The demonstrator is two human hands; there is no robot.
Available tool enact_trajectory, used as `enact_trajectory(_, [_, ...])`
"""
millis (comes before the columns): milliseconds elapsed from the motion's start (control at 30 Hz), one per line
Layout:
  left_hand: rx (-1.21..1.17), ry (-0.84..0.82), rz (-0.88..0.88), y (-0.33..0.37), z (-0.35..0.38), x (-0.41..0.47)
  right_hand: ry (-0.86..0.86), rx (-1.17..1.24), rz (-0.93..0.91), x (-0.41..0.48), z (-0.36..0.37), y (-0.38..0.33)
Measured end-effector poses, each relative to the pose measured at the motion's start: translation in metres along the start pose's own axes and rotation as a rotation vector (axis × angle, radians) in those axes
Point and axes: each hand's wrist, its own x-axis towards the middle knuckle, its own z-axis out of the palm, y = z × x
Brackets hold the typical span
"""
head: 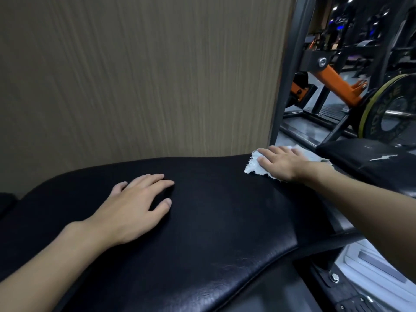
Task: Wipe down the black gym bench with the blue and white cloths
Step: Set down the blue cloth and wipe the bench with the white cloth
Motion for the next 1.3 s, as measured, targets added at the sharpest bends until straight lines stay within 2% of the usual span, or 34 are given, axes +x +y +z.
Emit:
enact_trajectory(333, [-0.017, 0.035, -0.073, -0.071, -0.012, -0.042, -0.026, -0.006, -0.133, 0.005, 0.009, -0.123])
enact_trajectory(633, [0.001, 0.093, -0.270, -0.153, -0.030, -0.104, -0.026, 0.013, -0.298, 0.016, 0.014, -0.235])
enact_trajectory(800, [0.018, 0.104, -0.310, -0.185, -0.031, -0.137, -0.039, 0.002, -0.387, 0.025, 0.016, -0.301])
enact_trajectory(1100, [-0.047, 0.280, -0.285, -0.188, -0.020, -0.144, -0.044, 0.009, -0.573, 0.020, 0.026, -0.408])
enact_trajectory(1300, [-0.121, 0.516, -0.241, -0.194, -0.014, -0.144, -0.043, -0.006, -0.672, 0.001, 0.030, -0.454])
